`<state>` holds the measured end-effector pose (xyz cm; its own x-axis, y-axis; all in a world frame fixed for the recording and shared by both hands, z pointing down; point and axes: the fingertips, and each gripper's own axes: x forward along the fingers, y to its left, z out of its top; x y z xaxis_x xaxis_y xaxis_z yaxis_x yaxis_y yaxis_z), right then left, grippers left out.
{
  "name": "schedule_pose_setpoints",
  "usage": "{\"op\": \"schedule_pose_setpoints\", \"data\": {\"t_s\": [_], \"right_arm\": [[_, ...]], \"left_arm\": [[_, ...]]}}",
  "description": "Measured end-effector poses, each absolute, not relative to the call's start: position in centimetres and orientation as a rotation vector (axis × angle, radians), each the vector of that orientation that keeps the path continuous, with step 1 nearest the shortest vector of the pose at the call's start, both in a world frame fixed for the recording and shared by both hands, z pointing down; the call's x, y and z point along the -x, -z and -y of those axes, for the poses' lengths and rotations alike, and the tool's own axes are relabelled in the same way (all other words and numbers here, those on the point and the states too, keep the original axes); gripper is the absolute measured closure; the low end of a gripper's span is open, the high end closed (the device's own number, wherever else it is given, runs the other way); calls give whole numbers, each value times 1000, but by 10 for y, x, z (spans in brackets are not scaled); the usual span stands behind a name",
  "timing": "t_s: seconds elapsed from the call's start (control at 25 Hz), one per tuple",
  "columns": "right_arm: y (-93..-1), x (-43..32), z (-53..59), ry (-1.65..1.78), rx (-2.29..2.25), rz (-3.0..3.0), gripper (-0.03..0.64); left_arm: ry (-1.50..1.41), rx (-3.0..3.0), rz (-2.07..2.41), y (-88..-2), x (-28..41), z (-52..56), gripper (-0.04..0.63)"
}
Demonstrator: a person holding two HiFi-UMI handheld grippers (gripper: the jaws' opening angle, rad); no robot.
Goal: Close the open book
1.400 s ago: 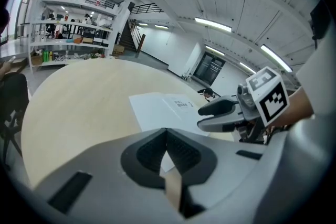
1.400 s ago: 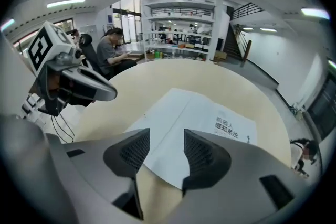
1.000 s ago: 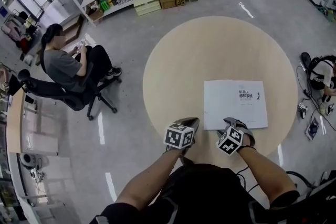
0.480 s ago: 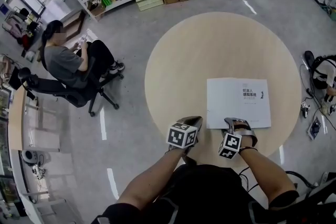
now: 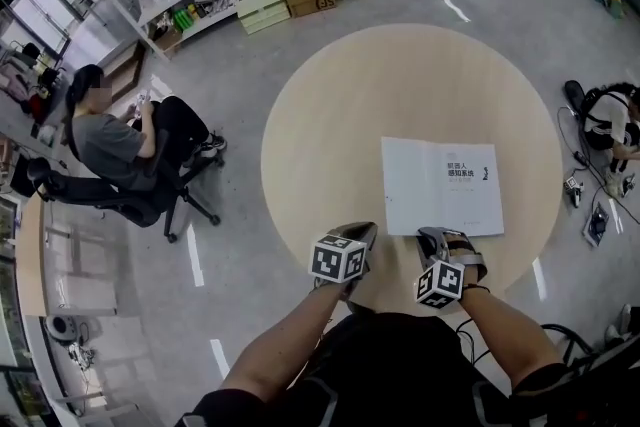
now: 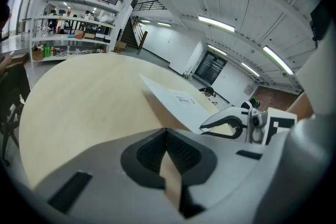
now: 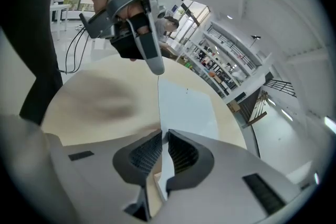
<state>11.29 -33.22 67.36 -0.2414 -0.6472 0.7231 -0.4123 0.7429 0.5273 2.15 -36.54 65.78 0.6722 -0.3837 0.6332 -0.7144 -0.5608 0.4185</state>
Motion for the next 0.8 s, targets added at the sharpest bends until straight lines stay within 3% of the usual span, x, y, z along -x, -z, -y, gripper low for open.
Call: {"op": "schedule_pose_setpoints", "data": {"t_s": [0.24, 0.56, 0.8], "right_arm": [[-651, -147, 329, -161, -1177, 2040, 584], [-643, -216, 322, -437, -1519, 2009, 584], [-675, -273, 311, -923, -1817, 1907, 584]], "left_arm": [[-661, -2261, 737, -655, -56, 365, 606], [-722, -2319, 606, -653, -102, 357, 606], [-779, -2334, 557, -655, -113, 346, 606]]}}
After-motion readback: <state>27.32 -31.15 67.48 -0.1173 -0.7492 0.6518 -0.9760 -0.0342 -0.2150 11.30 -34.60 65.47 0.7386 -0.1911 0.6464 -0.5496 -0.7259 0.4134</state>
